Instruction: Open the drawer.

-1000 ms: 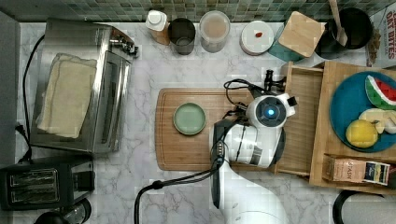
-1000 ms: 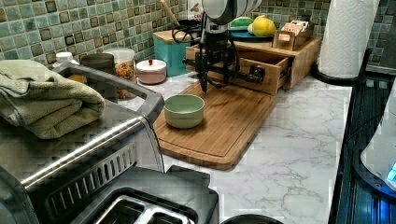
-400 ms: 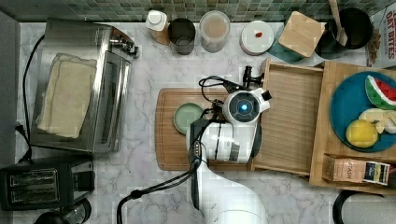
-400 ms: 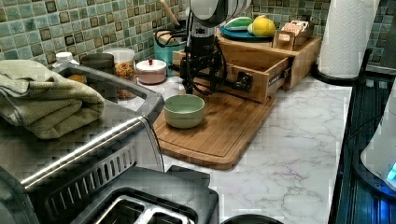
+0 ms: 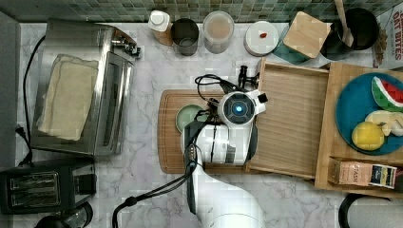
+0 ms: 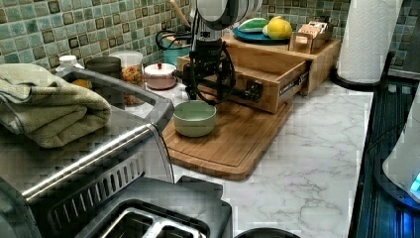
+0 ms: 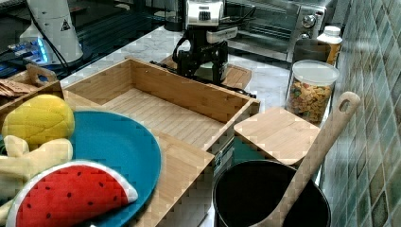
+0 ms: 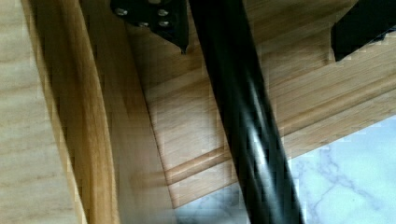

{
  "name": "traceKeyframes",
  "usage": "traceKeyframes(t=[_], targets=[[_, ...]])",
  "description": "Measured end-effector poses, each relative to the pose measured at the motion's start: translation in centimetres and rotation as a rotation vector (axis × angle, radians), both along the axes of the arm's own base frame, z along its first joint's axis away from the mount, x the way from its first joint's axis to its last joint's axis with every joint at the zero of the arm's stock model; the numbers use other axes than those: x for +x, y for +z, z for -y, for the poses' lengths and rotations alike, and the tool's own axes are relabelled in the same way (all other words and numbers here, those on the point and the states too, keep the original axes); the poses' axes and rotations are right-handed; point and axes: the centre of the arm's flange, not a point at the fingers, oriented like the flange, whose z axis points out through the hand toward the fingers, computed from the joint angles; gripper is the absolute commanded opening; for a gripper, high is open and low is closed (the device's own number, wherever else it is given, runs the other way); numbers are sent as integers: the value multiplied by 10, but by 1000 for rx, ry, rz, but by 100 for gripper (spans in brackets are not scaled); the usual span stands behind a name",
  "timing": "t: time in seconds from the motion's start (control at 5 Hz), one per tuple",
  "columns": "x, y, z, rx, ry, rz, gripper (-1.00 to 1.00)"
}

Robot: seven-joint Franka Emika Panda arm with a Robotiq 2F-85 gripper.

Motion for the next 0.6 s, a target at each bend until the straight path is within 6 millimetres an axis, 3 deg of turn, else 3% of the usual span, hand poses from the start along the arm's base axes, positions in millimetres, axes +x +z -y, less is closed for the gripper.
traceKeyframes(t=[0.2, 0.6], targets=[[1, 1, 2, -5, -116, 39, 100], [-10, 5, -2, -25, -104, 63, 100]])
